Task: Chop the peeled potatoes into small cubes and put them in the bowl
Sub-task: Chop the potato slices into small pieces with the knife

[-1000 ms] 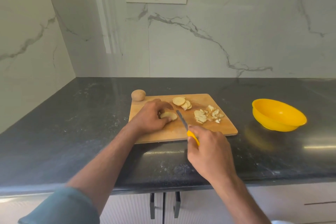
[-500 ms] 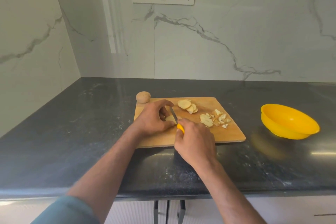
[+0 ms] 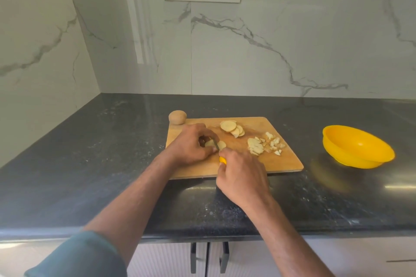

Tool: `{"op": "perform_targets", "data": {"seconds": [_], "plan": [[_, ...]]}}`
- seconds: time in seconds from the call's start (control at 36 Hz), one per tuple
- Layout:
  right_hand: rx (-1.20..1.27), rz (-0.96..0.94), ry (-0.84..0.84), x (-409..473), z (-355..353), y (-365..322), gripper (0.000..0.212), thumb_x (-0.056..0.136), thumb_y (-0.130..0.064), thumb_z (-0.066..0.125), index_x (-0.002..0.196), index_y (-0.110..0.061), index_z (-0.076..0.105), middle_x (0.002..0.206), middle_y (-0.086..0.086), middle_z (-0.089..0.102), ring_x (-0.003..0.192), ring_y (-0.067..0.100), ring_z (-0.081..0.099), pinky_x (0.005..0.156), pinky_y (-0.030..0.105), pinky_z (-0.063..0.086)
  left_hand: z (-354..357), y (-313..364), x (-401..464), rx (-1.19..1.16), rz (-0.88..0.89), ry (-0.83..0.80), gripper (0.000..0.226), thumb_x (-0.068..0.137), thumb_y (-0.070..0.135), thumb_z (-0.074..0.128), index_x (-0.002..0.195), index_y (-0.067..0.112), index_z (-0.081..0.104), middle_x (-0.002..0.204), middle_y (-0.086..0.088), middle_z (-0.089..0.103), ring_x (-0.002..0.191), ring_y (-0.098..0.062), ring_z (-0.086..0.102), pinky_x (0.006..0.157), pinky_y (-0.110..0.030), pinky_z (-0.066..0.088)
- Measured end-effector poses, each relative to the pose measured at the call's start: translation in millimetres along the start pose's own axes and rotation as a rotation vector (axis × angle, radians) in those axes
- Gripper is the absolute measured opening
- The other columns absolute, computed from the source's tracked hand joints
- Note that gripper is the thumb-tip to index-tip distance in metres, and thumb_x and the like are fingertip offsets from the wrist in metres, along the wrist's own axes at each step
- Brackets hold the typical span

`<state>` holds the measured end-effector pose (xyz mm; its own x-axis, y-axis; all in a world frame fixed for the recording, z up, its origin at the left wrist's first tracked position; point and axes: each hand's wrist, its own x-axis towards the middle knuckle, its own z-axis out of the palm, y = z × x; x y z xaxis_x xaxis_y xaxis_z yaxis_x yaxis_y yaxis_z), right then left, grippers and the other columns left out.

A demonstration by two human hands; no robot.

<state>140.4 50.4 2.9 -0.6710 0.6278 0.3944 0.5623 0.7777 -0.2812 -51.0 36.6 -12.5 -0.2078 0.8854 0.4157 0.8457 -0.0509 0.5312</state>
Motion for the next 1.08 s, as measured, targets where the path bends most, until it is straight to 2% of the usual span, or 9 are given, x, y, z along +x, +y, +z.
{"op": "perform_targets", "data": {"seconds": [0.19,0.28,0.36,0.47,0.56,0.69,0.78,0.92,1.08], "plan": [[0.007,-0.021,-0.024,-17.4,-10.6,4.5,0.028,0.096,-0.02,0.054,0.122,-0.024,0.063,0.085,-0.006,0.069,0.068,0.011,0.054,0.058,0.022,0.039,0.1,3.3,-0.4,0.036,0.01,-0.004,0.021,0.082,0.017,0.08,0.102,0.019,0.079,0.085,0.002,0.06,0.075,-0.012,0.057,0.07,-0.022,0.048],[0.016,-0.018,-0.024,-26.3,-14.8,8.0,0.032,0.095,-0.023,0.054,0.126,-0.027,0.064,0.095,-0.005,0.074,0.08,0.016,0.066,0.066,0.027,0.049,-0.5,3.6,-0.8,0.034,0.005,-0.009,0.021,0.083,0.019,0.08,0.103,0.02,0.079,0.086,0.005,0.059,0.075,-0.01,0.056,0.069,-0.02,0.046],[0.041,0.009,0.039,-33.7,-20.7,13.6,0.033,0.094,-0.027,0.056,0.125,-0.029,0.067,0.1,-0.006,0.075,0.087,0.018,0.069,0.063,0.025,0.043,-0.6,4.5,-1.3,0.027,-0.013,-0.006,0.023,0.083,0.021,0.08,0.106,0.02,0.077,0.09,0.003,0.062,0.079,-0.011,0.058,0.072,-0.022,0.049],[0.072,0.053,0.148,-31.5,-22.6,19.2,0.029,0.089,-0.025,0.062,0.116,-0.024,0.071,0.085,-0.005,0.075,0.073,0.021,0.068,0.056,0.028,0.046,-3.9,7.3,-2.8,-0.043,-0.074,0.033,0.05,0.079,0.021,0.082,0.126,0.024,0.066,0.096,0.004,0.066,0.085,-0.011,0.063,0.074,-0.021,0.054],[0.072,0.049,0.172,-19.8,-17.1,16.1,0.029,0.09,-0.024,0.062,0.118,-0.023,0.07,0.088,-0.003,0.076,0.076,0.022,0.068,0.057,0.025,0.038,-5.5,7.8,-5.1,-0.053,-0.085,0.061,0.063,0.075,0.024,0.086,0.133,0.024,0.06,0.092,0.003,0.064,0.082,-0.013,0.063,0.073,-0.019,0.054],[0.112,0.031,0.163,2.6,-1.4,3.2,0.036,0.094,-0.027,0.059,0.129,-0.023,0.065,0.098,0.0,0.076,0.085,0.022,0.07,0.062,0.026,0.045,-8.0,3.1,-12.6,-0.03,-0.1,0.087,0.053,0.075,0.021,0.085,0.125,0.018,0.066,0.09,0.006,0.066,0.08,-0.017,0.063,0.076,-0.03,0.057],[0.087,0.026,0.146,7.0,10.5,-1.9,0.034,0.093,-0.028,0.058,0.126,-0.023,0.066,0.092,0.0,0.075,0.084,0.024,0.067,0.063,0.03,0.05,-9.8,0.6,-15.5,-0.052,-0.098,0.099,0.047,0.075,0.02,0.085,0.119,0.02,0.069,0.09,0.006,0.068,0.08,-0.018,0.064,0.076,-0.03,0.056],[0.033,0.007,0.148,7.0,15.0,-1.4,0.028,0.093,-0.025,0.059,0.12,-0.022,0.068,0.082,-0.001,0.072,0.068,0.018,0.055,0.056,0.026,0.04,-8.3,0.9,-13.8,-0.057,-0.098,0.105,0.046,0.075,0.023,0.087,0.118,0.019,0.069,0.088,0.007,0.067,0.079,-0.014,0.063,0.075,-0.026,0.055],[0.032,-0.008,0.11,5.9,11.2,-5.0,0.031,0.094,-0.024,0.058,0.124,-0.022,0.066,0.086,-0.001,0.073,0.07,0.015,0.061,0.056,0.023,0.042,-7.2,0.0,-12.4,-0.059,-0.091,0.098,0.049,0.077,0.019,0.086,0.123,0.016,0.068,0.086,0.006,0.068,0.08,-0.013,0.064,0.077,-0.025,0.055]]}}
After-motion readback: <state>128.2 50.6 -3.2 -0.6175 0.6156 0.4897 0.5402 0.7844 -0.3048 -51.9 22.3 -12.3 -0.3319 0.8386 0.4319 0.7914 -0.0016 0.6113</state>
